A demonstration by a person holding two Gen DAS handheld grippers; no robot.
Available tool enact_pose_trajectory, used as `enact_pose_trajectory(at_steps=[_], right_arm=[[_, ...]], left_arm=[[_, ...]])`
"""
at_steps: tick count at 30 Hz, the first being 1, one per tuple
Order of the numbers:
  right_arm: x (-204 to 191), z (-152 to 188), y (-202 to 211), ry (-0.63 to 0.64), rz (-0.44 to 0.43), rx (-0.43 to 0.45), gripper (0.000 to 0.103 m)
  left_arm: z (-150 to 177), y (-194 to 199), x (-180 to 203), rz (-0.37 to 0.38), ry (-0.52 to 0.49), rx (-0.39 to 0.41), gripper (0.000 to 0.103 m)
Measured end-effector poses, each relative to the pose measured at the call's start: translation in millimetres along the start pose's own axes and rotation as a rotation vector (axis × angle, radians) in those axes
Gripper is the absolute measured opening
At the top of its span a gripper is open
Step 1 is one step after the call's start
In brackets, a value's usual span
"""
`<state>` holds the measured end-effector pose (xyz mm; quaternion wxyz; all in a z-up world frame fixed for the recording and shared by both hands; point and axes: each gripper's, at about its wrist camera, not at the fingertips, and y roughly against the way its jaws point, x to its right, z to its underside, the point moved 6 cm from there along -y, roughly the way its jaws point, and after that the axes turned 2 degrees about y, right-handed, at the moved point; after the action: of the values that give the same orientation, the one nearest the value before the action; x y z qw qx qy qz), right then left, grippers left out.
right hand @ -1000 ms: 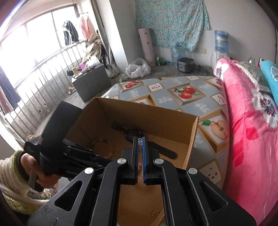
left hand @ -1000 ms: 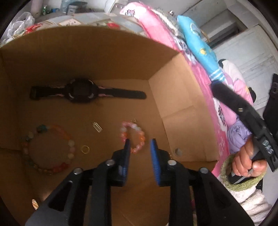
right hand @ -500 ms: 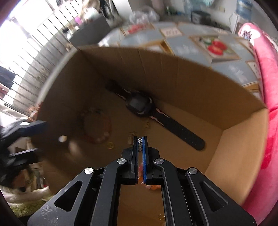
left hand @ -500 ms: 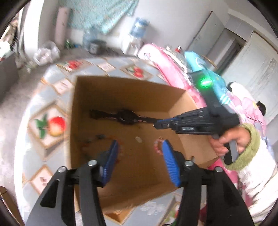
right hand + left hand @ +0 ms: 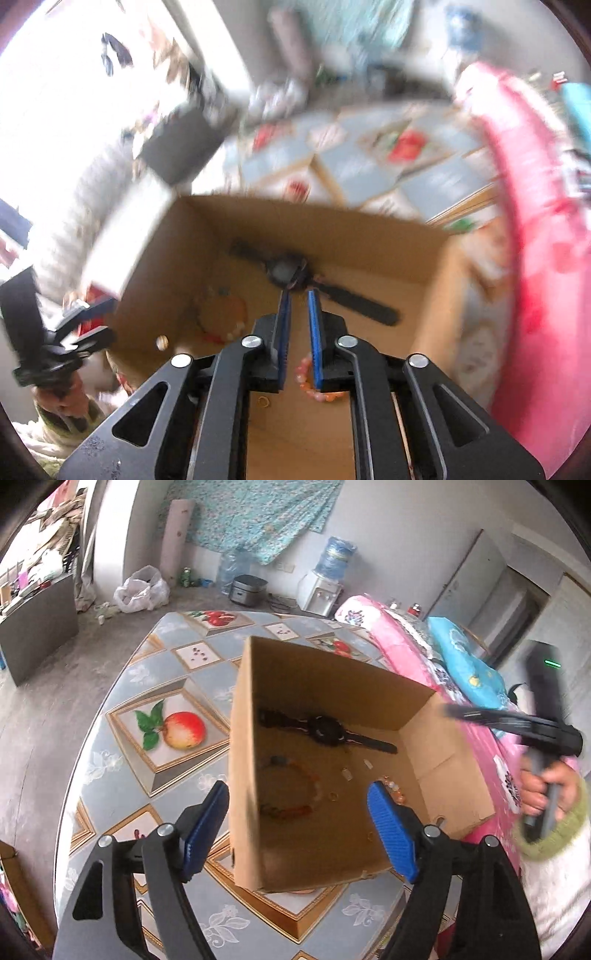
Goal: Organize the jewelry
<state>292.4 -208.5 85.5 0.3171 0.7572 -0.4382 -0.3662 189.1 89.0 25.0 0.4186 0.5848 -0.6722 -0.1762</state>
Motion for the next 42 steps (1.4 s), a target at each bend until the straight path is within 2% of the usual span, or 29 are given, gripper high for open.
enact_pose_trajectory(at_steps=[2, 4, 7, 10, 11, 13, 16, 20, 28, 35, 39, 42], right_arm=[[16, 12, 27, -0.058, 0.033, 0.067, 0.028], [36, 32, 43, -0.146, 0.039, 0.093, 0.032], [56, 73, 30, -0.286, -0.003, 0.008, 0.032], [55, 107, 10, -0.357, -0.075, -0.076, 0.032], [51, 107, 3, -0.356, -0.087, -0.087, 0.031], [45, 111, 0, -0.322, -0.047, -0.085, 0.027], [44, 110, 1, -0.316, -0.034, -0.08, 0.024], [40, 118, 12, -0.312, -0.018, -0.074, 0.023], [31, 172, 46, -0.323, 0.01, -0.052, 0.024], [27, 197, 58, -0.352, -0.009, -0.033, 0.026], [27, 201, 60, -0.377, -0.031, -0.008, 0.029], [22, 202, 71, -0.36, 0.0, 0.044, 0.03]], left_arm=[[0, -3, -5, -0.015, 0.018, 0.008, 0.079], [3, -9, -6, -0.013, 0.035, -0.007, 0.08], [11, -22, -7, -0.019, 0.055, -0.058, 0.08], [22, -31, -3, 0.001, 0.057, -0.098, 0.08], [26, -35, -1, 0.015, 0.059, -0.118, 0.081], [31, -36, 3, -0.019, 0.039, -0.103, 0.082], [33, -35, 9, -0.058, 0.021, -0.094, 0.082], [39, -24, 13, -0.047, 0.036, -0.09, 0.082], [86, 2, 28, -0.036, 0.007, -0.103, 0.082], [112, 18, 30, -0.043, 0.005, -0.088, 0.082], [116, 23, 32, -0.056, -0.021, -0.057, 0.083], [116, 36, 36, -0.093, -0.07, 0.009, 0.084]])
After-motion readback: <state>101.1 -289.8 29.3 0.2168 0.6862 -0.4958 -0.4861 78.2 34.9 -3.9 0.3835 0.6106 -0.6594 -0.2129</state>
